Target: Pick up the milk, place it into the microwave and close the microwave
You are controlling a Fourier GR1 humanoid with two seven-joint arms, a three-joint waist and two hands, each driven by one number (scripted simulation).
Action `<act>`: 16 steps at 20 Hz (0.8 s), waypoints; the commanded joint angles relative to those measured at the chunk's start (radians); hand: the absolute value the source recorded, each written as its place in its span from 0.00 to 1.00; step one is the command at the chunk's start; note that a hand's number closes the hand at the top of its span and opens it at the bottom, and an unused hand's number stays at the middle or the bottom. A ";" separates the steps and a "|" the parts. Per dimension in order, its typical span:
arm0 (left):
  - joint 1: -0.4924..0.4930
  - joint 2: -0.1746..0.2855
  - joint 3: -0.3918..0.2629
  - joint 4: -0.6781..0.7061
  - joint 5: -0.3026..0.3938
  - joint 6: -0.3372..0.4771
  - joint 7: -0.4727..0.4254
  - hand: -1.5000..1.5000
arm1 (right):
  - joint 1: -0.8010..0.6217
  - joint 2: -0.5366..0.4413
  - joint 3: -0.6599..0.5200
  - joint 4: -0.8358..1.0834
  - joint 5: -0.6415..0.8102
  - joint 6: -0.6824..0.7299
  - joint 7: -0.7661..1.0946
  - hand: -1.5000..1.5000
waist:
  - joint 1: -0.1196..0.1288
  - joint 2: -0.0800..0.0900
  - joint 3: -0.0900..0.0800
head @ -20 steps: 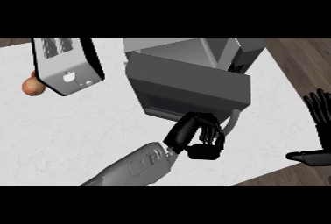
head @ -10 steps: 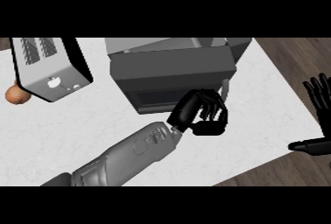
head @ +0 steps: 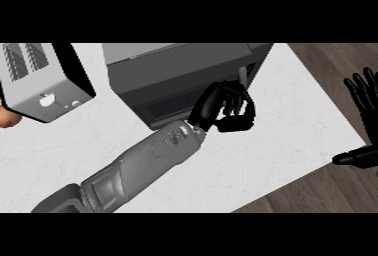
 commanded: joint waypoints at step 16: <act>-0.149 -0.023 0.035 0.044 0.092 0.042 -0.035 1.00 | -0.114 -0.064 0.156 -0.186 -0.032 0.251 0.072 1.00 | -0.043 0.011 0.007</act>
